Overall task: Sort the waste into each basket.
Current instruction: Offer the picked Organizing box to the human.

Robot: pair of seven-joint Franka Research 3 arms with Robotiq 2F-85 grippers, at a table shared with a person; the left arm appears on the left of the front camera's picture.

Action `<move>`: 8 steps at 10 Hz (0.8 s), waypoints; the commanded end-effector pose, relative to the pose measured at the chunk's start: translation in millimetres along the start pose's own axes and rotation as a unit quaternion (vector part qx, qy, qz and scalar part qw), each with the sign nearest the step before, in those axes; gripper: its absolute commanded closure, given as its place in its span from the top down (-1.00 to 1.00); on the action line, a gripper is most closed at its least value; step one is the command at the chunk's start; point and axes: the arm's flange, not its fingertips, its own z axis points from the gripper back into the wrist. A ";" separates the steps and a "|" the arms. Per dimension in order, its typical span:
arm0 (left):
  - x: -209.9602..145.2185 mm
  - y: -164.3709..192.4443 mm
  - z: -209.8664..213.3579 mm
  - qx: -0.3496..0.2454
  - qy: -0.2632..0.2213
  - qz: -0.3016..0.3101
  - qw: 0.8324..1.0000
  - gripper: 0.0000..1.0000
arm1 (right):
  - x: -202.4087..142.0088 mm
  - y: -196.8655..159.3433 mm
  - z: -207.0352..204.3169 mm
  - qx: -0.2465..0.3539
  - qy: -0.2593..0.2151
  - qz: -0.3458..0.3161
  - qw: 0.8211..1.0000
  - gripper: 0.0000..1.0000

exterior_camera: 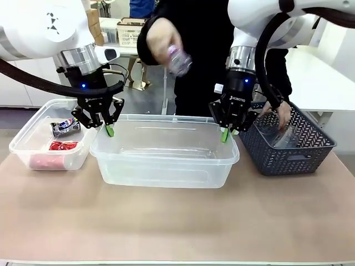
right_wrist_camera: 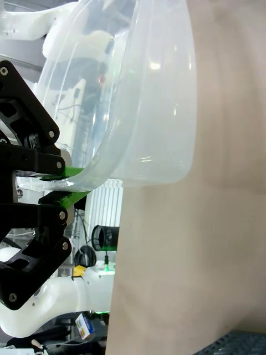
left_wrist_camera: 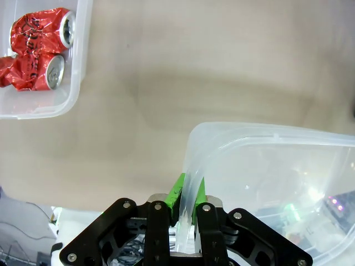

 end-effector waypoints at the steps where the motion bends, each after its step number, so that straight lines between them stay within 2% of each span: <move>1: 0.0 0.0 6.6 -0.010 -0.003 0.010 1.000 -1.00 | -4.8 -3.6 -3.3 0.000 -0.001 0.003 1.000 -1.00; 8: 0.0 0.0 6.6 -0.010 -0.003 0.010 1.000 -1.00 | -4.8 -3.6 -3.3 0.000 -0.001 0.003 1.000 -1.00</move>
